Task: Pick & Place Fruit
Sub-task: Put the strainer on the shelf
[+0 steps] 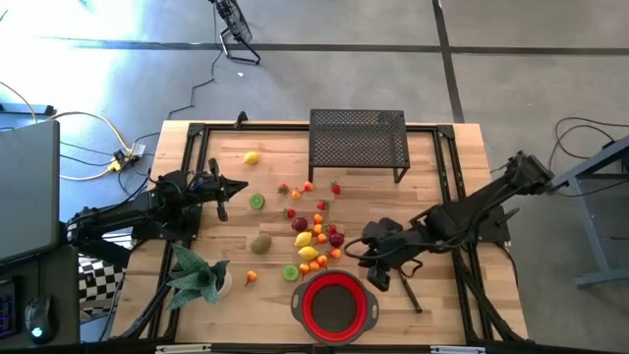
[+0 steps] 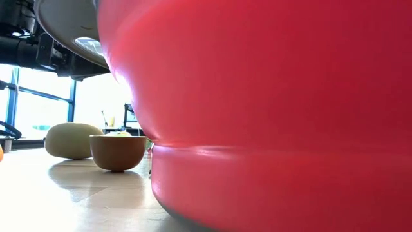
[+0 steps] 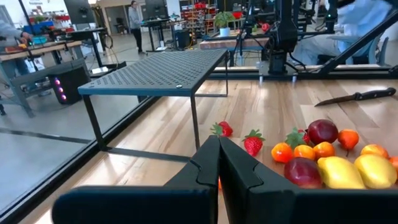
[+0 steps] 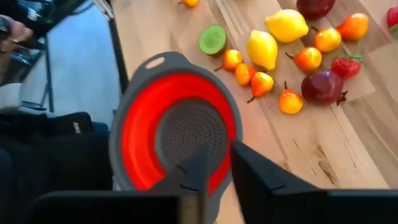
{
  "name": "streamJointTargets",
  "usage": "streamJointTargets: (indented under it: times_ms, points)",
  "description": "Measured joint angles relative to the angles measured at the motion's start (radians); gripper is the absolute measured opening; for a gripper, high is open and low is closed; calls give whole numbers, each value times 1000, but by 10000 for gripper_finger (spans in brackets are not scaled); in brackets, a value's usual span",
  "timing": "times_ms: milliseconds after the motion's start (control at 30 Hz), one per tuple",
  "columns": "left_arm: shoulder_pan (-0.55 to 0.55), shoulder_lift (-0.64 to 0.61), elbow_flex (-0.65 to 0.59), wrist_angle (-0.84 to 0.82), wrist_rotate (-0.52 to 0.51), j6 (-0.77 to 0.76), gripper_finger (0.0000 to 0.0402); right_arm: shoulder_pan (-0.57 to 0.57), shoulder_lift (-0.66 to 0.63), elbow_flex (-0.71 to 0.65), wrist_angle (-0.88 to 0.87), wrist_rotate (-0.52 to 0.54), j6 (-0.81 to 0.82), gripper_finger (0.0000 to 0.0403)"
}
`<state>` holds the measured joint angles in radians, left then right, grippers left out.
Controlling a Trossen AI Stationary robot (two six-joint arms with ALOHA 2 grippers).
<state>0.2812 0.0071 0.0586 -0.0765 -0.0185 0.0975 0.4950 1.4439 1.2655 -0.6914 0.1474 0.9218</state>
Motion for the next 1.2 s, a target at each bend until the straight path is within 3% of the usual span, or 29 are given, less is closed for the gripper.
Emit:
streamJointTargets:
  times_ms: [333,533,700,1200]
  points:
    - [0,0,0,0,0,-1,0,0,113,0,-17,32,123,262]
    - [0,0,0,0,0,-2,0,0,167,0,-16,-15,133,333]
    - [0,0,0,0,0,-2,0,1,210,0,-17,-40,132,345]
    - [0,0,0,-2,0,-2,0,0,238,-1,-14,-69,126,316]
